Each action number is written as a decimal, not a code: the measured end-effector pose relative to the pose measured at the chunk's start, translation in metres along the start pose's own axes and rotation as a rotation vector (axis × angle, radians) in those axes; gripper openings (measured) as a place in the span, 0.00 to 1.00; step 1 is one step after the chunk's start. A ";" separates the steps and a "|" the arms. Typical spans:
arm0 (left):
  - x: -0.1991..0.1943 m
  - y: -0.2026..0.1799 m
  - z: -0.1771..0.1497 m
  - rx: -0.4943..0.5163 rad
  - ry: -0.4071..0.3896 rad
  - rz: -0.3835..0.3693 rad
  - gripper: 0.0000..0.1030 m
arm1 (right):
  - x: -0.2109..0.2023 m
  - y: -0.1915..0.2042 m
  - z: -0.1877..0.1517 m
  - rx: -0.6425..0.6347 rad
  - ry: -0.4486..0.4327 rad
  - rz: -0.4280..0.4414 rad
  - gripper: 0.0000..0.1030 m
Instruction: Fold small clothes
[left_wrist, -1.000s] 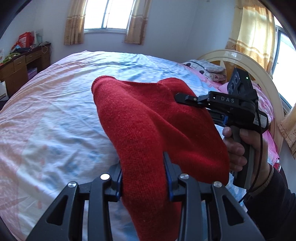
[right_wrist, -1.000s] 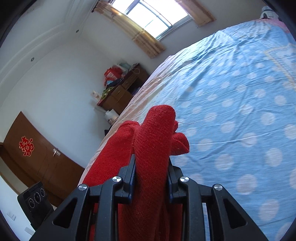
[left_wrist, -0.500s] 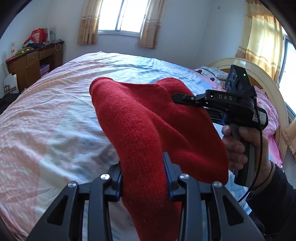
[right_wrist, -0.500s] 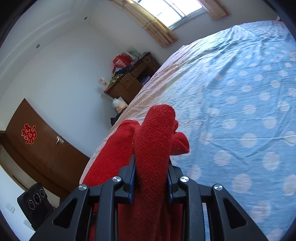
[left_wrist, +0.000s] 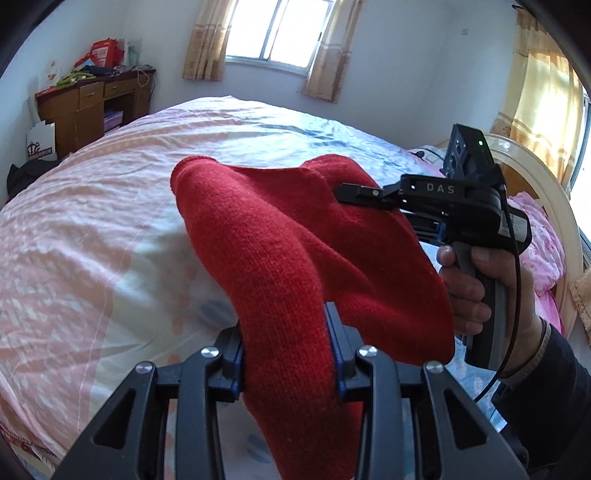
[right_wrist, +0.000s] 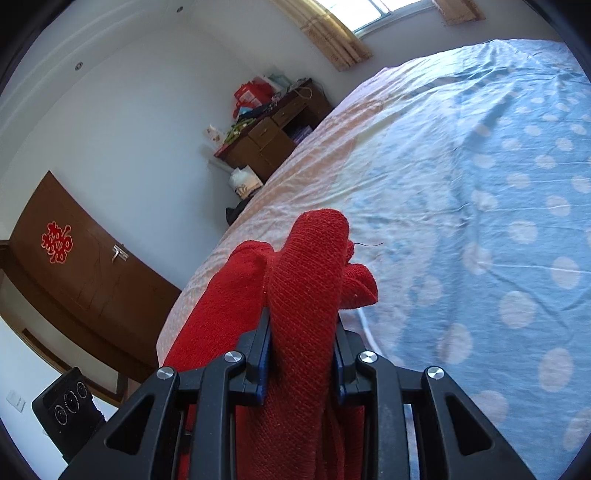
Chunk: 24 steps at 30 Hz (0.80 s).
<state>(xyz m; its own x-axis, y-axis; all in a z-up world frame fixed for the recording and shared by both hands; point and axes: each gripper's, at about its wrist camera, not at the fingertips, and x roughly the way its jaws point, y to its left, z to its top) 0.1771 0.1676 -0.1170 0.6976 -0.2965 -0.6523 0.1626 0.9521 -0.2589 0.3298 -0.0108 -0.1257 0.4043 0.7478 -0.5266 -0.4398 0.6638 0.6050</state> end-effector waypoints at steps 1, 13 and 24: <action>0.000 0.002 -0.001 -0.003 0.002 0.004 0.36 | 0.005 0.001 0.000 -0.003 0.009 -0.003 0.26; -0.007 0.019 -0.027 -0.019 0.027 0.016 0.36 | 0.035 0.005 -0.009 -0.012 0.072 -0.006 0.26; -0.008 0.029 -0.039 -0.038 0.049 0.042 0.50 | 0.054 -0.008 -0.017 -0.001 0.109 -0.055 0.29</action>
<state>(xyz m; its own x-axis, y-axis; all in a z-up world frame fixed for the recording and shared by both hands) 0.1485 0.1949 -0.1472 0.6678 -0.2601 -0.6974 0.1062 0.9607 -0.2566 0.3415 0.0243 -0.1689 0.3383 0.7070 -0.6210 -0.4199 0.7040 0.5728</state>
